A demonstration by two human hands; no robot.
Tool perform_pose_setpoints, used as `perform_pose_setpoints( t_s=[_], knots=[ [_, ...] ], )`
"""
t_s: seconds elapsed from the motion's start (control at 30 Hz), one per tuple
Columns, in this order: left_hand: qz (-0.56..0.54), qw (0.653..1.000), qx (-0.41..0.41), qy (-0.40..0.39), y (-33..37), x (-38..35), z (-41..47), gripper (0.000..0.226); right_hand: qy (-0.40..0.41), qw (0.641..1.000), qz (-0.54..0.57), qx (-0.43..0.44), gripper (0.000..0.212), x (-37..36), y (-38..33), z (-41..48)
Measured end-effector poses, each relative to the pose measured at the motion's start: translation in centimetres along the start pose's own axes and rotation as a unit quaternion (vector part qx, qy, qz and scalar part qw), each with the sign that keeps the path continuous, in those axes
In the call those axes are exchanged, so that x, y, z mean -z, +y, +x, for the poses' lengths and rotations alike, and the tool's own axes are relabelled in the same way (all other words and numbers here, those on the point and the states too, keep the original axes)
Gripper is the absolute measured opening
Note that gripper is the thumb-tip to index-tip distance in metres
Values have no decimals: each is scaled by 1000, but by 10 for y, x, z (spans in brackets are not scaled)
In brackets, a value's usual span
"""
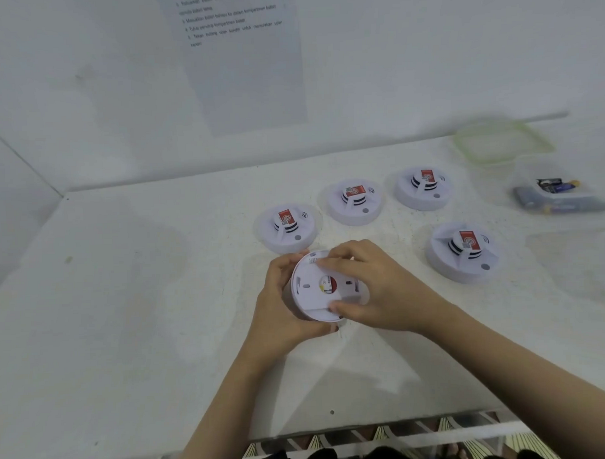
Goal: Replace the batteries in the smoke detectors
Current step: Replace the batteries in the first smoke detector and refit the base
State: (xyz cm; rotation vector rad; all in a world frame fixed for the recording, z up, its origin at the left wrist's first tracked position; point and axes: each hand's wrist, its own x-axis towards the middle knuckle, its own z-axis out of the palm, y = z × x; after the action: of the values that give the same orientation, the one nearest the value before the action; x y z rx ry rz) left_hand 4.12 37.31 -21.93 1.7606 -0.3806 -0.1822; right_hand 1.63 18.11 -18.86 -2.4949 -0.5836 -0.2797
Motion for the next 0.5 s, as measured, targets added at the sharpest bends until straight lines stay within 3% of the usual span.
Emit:
perform_pose_setpoints(
  t_s=[0.27, 0.5],
  knots=[
    [-21, 1000, 4, 2, 2, -1, -2, 92, -23, 1000, -20, 8, 55, 4, 0, 1],
    [-16, 1000, -12, -5, 3, -2, -2, 92, 7, 999, -37, -16, 52, 1, -2, 1]
  ],
)
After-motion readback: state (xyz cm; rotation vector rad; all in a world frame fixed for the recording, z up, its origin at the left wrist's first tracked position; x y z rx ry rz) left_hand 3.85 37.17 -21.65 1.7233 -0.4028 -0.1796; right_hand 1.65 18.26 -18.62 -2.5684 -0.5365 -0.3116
